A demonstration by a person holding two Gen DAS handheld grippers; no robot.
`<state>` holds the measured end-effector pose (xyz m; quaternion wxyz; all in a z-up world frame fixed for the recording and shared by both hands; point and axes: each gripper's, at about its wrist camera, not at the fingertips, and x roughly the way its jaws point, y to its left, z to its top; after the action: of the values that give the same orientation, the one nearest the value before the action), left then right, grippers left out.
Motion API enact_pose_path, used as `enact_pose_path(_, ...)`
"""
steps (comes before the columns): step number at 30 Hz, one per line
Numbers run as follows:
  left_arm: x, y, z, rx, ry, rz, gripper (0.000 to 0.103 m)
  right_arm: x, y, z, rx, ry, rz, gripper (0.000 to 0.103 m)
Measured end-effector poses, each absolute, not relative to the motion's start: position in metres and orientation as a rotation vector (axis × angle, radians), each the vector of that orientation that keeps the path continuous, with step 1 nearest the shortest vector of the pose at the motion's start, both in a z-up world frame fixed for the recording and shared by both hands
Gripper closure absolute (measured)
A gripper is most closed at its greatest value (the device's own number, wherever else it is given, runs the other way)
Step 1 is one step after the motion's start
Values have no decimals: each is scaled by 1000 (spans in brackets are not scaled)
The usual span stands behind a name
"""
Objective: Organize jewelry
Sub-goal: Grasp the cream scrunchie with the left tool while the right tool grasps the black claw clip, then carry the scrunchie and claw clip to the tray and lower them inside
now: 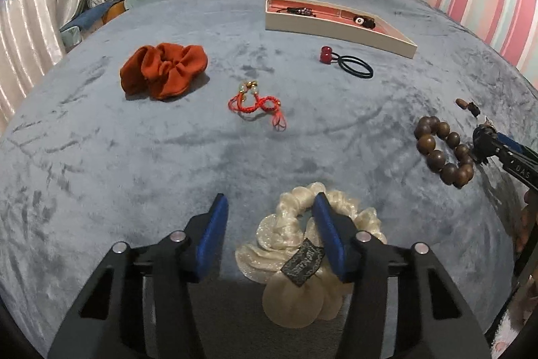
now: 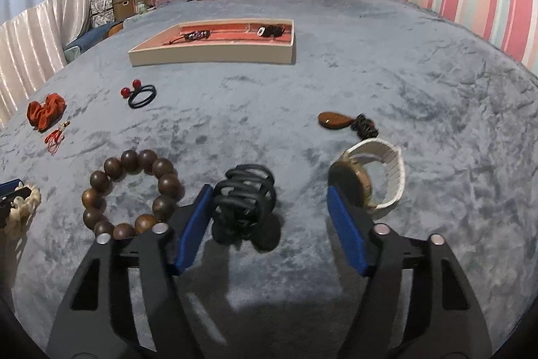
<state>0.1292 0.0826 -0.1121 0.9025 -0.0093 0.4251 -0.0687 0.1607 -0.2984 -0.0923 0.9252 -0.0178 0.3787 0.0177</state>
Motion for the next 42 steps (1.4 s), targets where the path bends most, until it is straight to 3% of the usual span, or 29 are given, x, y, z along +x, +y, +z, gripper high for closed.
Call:
enact_pose_path(10,135,78,-117,3,883,-145,84,163,-296,-97,-21,789,73,66)
enact_pose_path(12,134,76,-116,14,879,-145,87,163,-297,-98,-14,792,78,66)
enact_pose_path(42,141,79,-98,-30,829,-128,92,165,-301,-84,14,765,121,66)
